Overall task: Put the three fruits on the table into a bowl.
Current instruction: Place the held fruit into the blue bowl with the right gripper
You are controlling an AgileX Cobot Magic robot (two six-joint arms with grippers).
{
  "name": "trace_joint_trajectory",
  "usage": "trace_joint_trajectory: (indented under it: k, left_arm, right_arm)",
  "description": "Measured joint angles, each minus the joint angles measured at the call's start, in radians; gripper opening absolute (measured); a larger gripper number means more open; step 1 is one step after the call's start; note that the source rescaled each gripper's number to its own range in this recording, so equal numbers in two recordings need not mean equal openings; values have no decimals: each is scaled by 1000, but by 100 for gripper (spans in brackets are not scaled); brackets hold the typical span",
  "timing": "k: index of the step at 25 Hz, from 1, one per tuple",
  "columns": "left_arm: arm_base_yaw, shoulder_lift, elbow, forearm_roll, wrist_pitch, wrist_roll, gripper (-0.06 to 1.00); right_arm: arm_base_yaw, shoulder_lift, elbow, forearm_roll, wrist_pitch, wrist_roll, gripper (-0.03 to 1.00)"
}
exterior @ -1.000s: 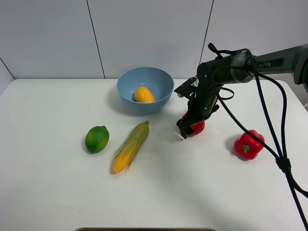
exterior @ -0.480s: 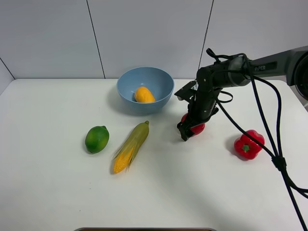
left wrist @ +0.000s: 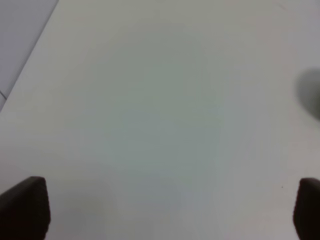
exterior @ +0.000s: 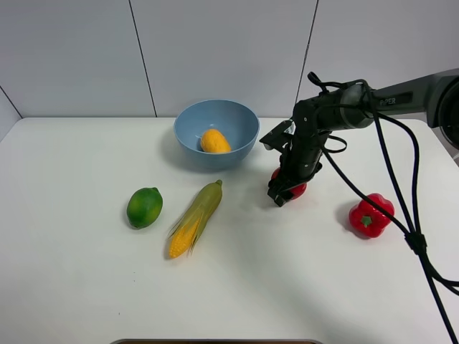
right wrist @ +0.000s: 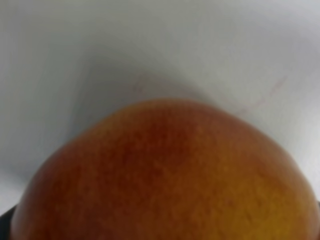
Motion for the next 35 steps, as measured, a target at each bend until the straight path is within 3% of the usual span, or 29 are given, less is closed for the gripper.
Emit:
trace_joint_trajectory:
  k: [28, 35]
  left_arm:
    - [0, 0, 0, 0, 0, 0, 100]
    - [0, 0, 0, 0, 0, 0, 100]
  right_arm:
    - [-1, -17, 0, -13, -1, 0, 33]
    - [-2, -124, 0, -40, 49, 40, 33]
